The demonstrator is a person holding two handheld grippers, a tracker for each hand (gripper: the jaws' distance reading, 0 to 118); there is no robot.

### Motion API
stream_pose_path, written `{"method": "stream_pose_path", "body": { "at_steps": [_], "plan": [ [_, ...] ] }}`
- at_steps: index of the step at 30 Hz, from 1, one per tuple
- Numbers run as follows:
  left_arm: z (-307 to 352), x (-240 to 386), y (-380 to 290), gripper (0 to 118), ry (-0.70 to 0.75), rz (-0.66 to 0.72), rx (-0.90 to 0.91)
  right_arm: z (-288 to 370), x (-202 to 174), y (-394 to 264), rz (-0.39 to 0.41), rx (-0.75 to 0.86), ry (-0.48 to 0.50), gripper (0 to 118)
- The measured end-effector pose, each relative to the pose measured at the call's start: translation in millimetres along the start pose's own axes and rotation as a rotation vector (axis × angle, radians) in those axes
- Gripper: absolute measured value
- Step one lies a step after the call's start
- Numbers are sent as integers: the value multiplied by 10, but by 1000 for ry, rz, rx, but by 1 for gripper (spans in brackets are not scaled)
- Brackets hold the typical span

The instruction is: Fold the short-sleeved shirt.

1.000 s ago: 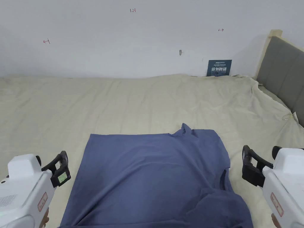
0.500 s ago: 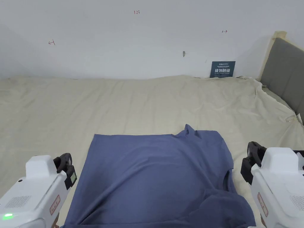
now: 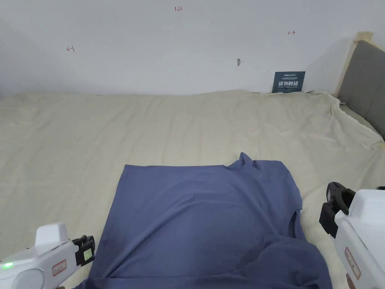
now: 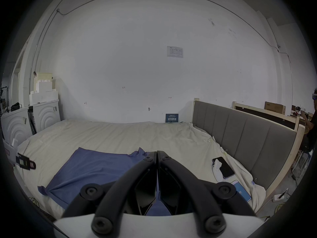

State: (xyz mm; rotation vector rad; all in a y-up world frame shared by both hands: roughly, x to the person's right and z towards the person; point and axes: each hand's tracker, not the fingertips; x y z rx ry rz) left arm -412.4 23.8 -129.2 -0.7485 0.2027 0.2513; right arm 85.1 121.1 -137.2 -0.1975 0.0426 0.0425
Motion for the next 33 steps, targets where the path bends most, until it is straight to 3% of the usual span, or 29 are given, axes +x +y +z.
{"method": "stream_pose_path", "body": {
  "at_steps": [1,2,4,9,11,15,16,17,19,23,27,28,29,30,31,33],
  "plan": [
    [-77,-38,-43,44,23,8,-46,7,-7,-14,-7,-5,1,0],
    [-137,-64,-79,68,41,8,-90,10,-6,-9,-9,-8,1,0],
    [-267,-135,-191,91,75,33,-143,15,-24,-21,-8,-20,-1,0],
    [-512,-271,-442,93,96,45,-235,-12,37,-105,5,-39,-3,0],
    [-584,-277,-504,88,106,30,-258,-36,96,-152,6,-53,-6,0],
    [-638,-228,-559,60,87,-15,-284,-37,166,-206,-6,-70,-17,0],
    [-669,-232,-575,49,86,-21,-290,-36,176,-213,-9,-72,-20,0],
    [-702,-230,-585,28,76,-27,-301,-34,186,-218,-10,-75,-23,0],
    [-740,-229,-599,11,42,-21,-329,-44,228,-242,-13,-81,-30,0],
    [-642,-169,-563,6,42,-40,-270,-114,351,-352,-62,-150,-48,1],
    [-518,-157,-484,6,22,-53,-234,-267,504,-654,-127,-320,-40,12],
    [-483,-157,-457,6,13,-52,-223,-296,542,-755,-153,-348,-41,30],
    [-451,-156,-432,6,7,-53,-214,-339,573,-864,-155,-397,-39,61],
    [-426,-157,-411,6,4,-54,-206,-372,583,-954,-168,-435,-31,79],
    [-405,-159,-386,6,-1,-54,-197,-405,593,-1063,-165,-468,-34,87],
    [-387,-152,-343,6,-7,-56,-190,-468,616,-1247,-179,-527,-26,88]
  ]
}}
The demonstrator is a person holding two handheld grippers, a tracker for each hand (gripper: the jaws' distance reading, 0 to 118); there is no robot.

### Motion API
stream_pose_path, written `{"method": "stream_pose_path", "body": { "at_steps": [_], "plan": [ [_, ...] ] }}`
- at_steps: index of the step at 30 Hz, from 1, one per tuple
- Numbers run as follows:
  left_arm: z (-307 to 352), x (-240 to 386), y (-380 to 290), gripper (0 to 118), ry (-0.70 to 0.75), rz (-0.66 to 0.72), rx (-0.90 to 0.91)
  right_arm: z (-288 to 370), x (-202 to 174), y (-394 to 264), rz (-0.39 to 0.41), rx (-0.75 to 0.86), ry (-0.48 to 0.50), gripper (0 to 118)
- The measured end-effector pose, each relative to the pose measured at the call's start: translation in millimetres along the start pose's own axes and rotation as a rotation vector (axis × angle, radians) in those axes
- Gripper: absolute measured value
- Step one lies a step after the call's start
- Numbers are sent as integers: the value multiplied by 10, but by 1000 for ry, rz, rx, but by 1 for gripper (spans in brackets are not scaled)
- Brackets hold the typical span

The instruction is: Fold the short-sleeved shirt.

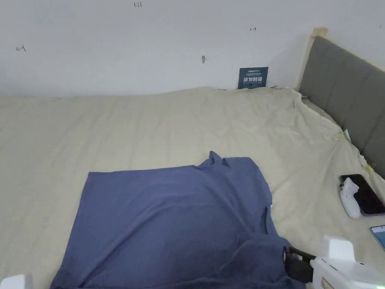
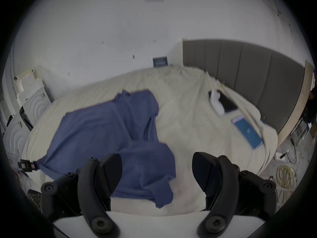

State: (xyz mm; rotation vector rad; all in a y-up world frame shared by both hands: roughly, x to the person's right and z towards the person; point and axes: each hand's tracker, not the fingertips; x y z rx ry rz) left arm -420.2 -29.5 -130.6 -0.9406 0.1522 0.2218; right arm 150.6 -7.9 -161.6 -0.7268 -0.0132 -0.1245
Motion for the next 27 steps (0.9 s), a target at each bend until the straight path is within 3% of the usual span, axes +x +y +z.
{"method": "stream_pose_path", "body": {
  "at_steps": [3,6,8,10,12,18,27],
  "plan": [
    [11,15,45,6,-6,-6,9,-175,32,-186,-44,-95,24,88],
    [15,25,58,6,-6,-6,15,-280,4,-331,-13,-165,8,85],
    [30,45,67,6,-14,4,19,-328,-17,-394,10,-192,7,77],
    [28,48,69,6,-15,5,16,-328,-51,-410,-6,-205,14,52],
    [12,48,72,6,-11,0,18,-321,-43,-420,-46,-181,36,4],
    [35,0,93,6,-10,33,38,-180,12,-258,-28,-100,55,4],
    [93,34,585,6,-29,49,93,-108,-72,515,13,32,94,4]
  ]
}}
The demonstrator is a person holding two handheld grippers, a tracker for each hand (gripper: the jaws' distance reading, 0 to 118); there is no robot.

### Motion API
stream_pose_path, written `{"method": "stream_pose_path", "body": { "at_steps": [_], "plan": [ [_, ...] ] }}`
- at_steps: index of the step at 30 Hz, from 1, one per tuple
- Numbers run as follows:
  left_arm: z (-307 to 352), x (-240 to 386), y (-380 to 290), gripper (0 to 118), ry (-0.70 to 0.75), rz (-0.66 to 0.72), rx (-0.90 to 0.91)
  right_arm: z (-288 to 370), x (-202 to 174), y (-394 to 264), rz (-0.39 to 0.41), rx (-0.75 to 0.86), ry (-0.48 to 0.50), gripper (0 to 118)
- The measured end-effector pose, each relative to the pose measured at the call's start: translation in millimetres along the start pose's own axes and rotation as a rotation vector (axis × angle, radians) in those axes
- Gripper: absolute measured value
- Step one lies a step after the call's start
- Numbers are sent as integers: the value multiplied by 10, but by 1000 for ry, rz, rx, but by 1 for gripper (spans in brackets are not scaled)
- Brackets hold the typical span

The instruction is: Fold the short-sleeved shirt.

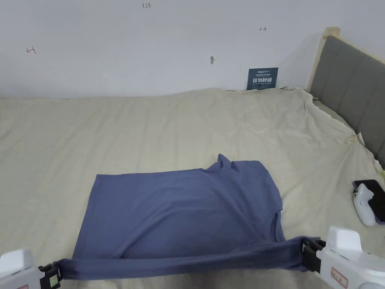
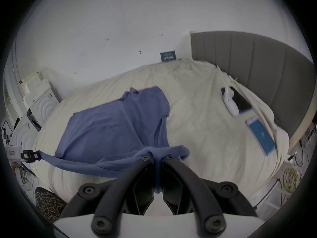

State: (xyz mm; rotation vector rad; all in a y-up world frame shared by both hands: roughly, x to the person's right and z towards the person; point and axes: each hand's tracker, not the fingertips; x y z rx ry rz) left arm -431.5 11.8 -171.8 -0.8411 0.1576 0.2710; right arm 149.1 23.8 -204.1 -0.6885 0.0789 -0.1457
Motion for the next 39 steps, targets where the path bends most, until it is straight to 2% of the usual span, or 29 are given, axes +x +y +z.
{"method": "stream_pose_path", "body": {
  "at_steps": [8,17,23,27,28,29,30,32,33,39],
  "plan": [
    [-585,165,623,6,27,-74,-3,-679,-99,576,57,-8,-14,4],
    [-1563,247,877,6,64,-120,-108,-1726,-64,653,91,-167,-76,4],
    [-1843,213,798,6,83,-112,-157,-2077,-67,518,24,-248,-110,4],
    [-1774,226,817,7,86,-101,-151,-2018,-218,491,23,-268,-126,5],
    [-1717,224,823,12,75,-95,-147,-1970,-252,507,23,-263,-127,7],
    [-1672,223,838,23,64,-67,-141,-1902,-283,530,27,-248,-126,16],
    [-1627,222,856,39,56,-58,-137,-1808,-310,573,25,-235,-123,30],
    [-1472,229,882,82,24,-37,-90,-1559,-386,653,28,-151,-101,69],
    [-1343,254,889,92,12,-34,-42,-1397,-445,710,56,-99,-93,72],
    [-414,466,887,94,-1,-83,206,-377,-607,997,204,170,-38,71]
  ]
}}
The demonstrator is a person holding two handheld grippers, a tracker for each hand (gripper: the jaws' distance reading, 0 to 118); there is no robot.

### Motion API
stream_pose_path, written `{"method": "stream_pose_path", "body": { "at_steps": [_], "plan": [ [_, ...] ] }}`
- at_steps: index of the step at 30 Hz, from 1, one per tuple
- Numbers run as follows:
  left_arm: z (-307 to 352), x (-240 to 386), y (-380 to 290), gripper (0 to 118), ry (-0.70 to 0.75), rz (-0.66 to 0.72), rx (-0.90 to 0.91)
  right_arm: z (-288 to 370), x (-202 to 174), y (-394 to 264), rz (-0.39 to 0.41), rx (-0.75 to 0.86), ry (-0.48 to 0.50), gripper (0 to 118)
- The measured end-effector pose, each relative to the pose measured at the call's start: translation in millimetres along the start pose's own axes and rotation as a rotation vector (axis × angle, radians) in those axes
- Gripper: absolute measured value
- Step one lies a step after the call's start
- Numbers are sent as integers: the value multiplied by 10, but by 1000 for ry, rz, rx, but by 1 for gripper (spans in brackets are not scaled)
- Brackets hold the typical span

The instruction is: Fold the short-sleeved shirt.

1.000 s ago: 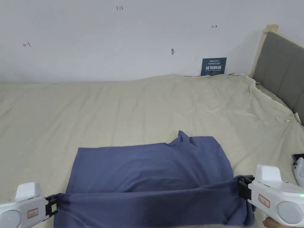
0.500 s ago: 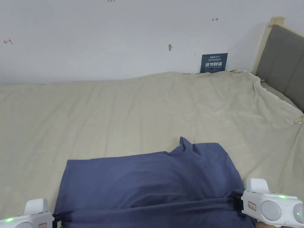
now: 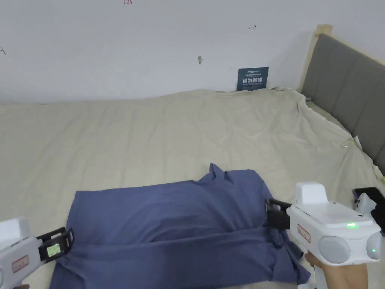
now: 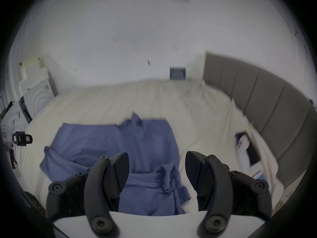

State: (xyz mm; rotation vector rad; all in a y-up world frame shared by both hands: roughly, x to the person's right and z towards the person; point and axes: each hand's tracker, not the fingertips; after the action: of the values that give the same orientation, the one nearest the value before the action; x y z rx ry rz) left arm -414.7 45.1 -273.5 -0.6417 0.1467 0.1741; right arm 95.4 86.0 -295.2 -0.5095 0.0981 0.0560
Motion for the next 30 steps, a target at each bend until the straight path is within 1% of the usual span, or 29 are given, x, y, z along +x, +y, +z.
{"method": "stream_pose_path", "body": {
  "at_steps": [2,5,7,9,12,13,14,15,16,17,18,19,20,21,23,26,30],
  "plan": [
    [367,80,20,93,17,0,93,409,-69,96,35,106,7,71],
    [776,147,-17,92,34,-8,192,898,-149,131,59,214,-9,71],
    [996,187,-68,87,52,-15,222,1080,-120,78,49,263,-20,71],
    [1225,263,-126,77,37,-22,251,1257,-118,23,34,296,-29,68],
    [1464,311,-239,66,36,-33,280,1414,-69,-102,-1,311,-28,51],
    [1477,283,-283,58,39,-39,296,1458,-51,-144,-14,315,-19,44],
    [1526,291,-326,40,39,-52,309,1497,-34,-187,-29,320,-16,30],
    [1570,305,-361,22,38,-67,318,1508,-46,-226,-37,325,-21,12],
    [1605,320,-397,11,35,-80,321,1519,-27,-260,-37,329,-20,1],
    [1601,302,-420,6,28,-84,320,1520,-3,-290,-43,330,-16,0],
    [1607,290,-443,6,2,-81,315,1523,13,-317,-48,331,-21,0],
    [1625,280,-481,0,-16,-70,299,1520,52,-331,-53,322,2,0],
    [1627,283,-505,0,-44,-44,281,1513,77,-346,-61,307,31,0],
    [1602,273,-511,0,-49,-28,268,1508,77,-366,-63,313,12,0],
    [1568,260,-547,0,-48,-9,262,1501,107,-377,-42,304,0,0],
    [1471,263,-545,0,-42,-20,235,1479,194,-392,-61,302,9,0],
    [1274,231,-487,0,-33,-15,164,1433,287,-387,-68,302,-1,0]
  ]
}}
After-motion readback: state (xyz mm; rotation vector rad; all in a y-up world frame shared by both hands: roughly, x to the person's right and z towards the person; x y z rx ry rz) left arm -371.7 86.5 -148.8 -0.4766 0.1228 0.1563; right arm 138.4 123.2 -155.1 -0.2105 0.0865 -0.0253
